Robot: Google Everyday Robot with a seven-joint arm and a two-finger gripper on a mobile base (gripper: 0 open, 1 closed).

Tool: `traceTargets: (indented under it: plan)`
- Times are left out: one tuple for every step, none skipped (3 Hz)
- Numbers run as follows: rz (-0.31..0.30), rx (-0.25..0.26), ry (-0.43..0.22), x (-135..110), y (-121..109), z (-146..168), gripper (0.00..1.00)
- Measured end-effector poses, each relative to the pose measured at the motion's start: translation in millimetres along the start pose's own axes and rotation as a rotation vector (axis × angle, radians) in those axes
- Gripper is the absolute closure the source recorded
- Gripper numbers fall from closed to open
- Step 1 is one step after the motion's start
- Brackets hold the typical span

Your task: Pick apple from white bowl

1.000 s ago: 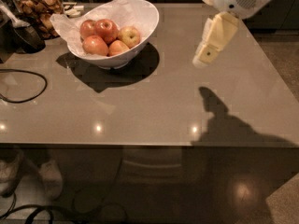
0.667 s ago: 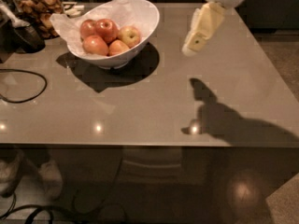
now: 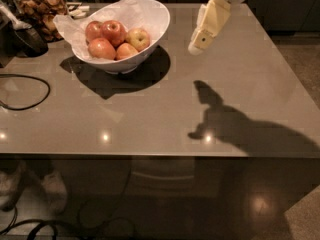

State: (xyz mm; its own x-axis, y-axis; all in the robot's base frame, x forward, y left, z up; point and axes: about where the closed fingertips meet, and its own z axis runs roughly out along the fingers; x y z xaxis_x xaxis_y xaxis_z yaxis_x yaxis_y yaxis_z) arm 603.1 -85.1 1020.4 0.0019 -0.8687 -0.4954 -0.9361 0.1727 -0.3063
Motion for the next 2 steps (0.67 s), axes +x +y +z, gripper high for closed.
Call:
traceTargets:
  plan:
    - [0.008,-0.012,-0.059,-14.8,-8.6,12.9,0.0]
    - [-0.015,-0.032,-0.096,-35.9,-20.3,28.1,0.0]
